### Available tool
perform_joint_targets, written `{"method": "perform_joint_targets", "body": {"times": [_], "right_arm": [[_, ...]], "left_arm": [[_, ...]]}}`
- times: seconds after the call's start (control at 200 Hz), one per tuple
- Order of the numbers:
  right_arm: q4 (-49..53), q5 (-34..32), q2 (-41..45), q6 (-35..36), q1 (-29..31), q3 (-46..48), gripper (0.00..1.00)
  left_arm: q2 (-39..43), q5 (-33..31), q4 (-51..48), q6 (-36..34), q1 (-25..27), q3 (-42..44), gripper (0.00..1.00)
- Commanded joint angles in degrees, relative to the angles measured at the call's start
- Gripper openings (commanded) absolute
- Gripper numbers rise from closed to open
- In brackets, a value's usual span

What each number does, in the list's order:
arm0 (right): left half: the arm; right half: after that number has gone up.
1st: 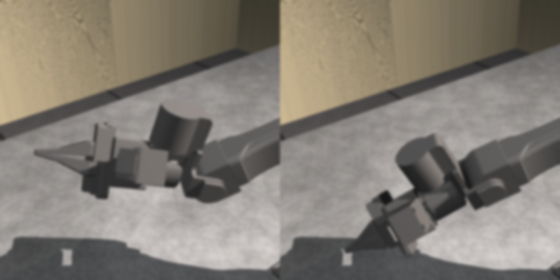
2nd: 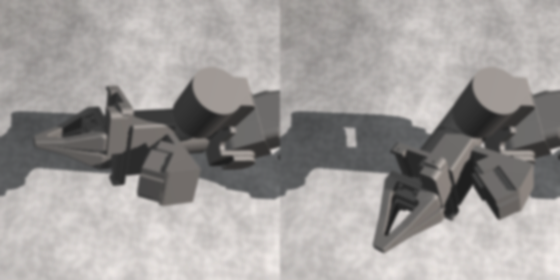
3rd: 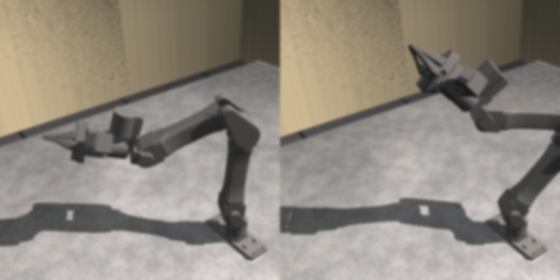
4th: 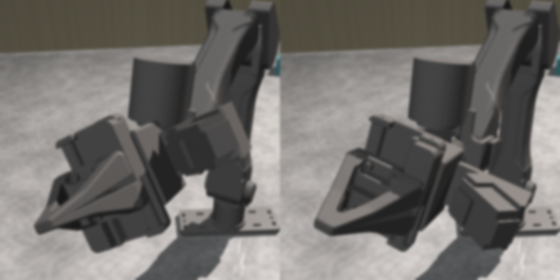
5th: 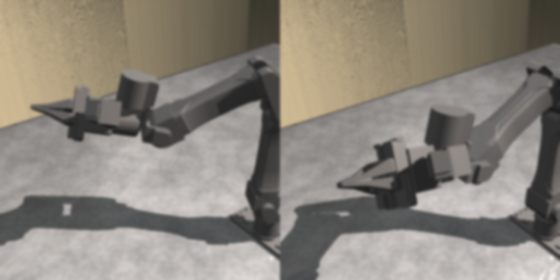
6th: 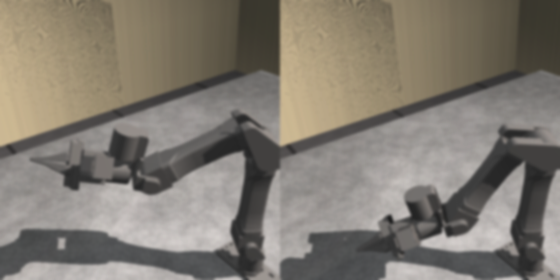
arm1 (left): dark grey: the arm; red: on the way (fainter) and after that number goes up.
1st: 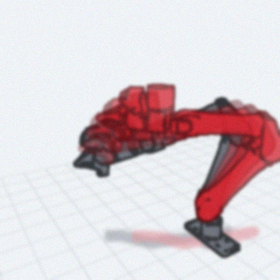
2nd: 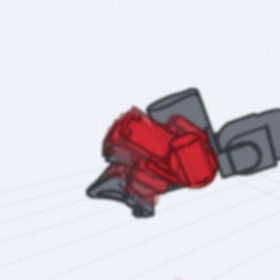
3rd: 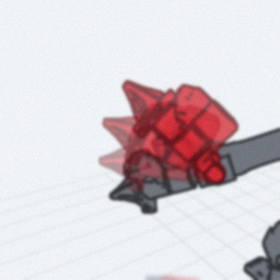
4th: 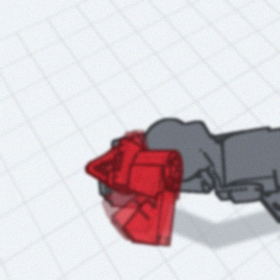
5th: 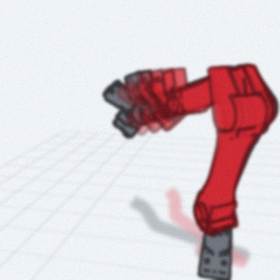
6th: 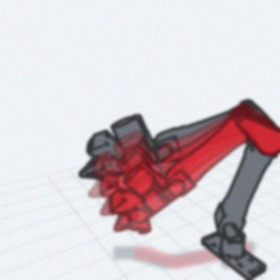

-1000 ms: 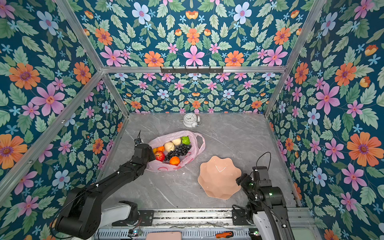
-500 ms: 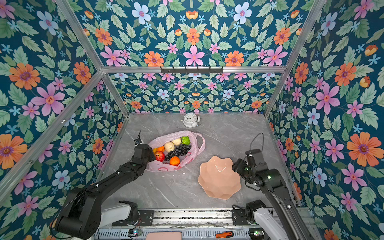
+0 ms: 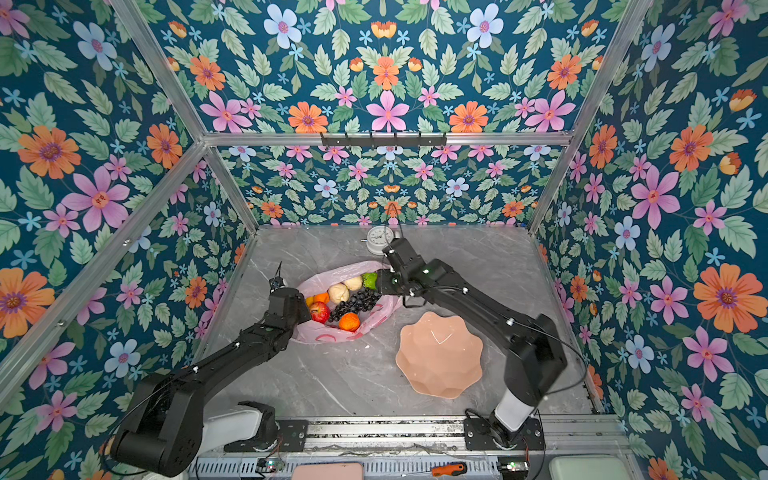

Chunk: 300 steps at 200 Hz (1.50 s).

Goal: Take the fake fruits out of the plastic bag
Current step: 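Release the bowl and reach the right gripper over the bag opening, then lower the right gripper into the bag and grasp the orange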

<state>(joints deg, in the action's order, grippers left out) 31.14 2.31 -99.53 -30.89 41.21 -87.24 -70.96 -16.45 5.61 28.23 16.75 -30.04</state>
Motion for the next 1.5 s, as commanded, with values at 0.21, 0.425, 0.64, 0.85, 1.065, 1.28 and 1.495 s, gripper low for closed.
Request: {"method": "perform_joint_targets", "body": {"times": [0.21,0.425,0.64,0.85,1.065,1.28,1.495], "right_arm": [[4.2,-1.6,-19.9,8.5,0.2,-16.6,0.57],[8.5,-9.5,-26.3,9.3,-0.8,-23.0,0.57],[6.3,-8.0,-23.3,5.6,-4.8,-15.7,0.58],[0.9,-6.7,-13.5,2.4,-7.8,-0.5,0.58],[-2.8,-6.9,-4.8,2.6,-9.1,8.5,0.59],[-4.0,-2.5,-5.0,1.9,-9.0,7.5,0.59],[-0.7,-2.5,-6.9,-0.2,-7.1,3.5,0.59]], "left_arm": [[-1.7,0.8,0.7,-0.4,0.0,-1.2,0.02],[-4.3,2.3,1.4,-0.9,0.6,-2.7,0.02],[-8.3,2.9,1.6,-0.9,3.2,-6.1,0.02],[-14.2,3.2,0.7,-1.4,9.8,-12.7,0.02],[-19.4,2.6,-0.4,-2.6,13.7,-19.4,0.02],[-20.3,-0.4,0.0,-4.0,13.7,-19.1,0.01],[-19.5,-1.1,3.0,-3.2,13.1,-15.5,0.02]]}}
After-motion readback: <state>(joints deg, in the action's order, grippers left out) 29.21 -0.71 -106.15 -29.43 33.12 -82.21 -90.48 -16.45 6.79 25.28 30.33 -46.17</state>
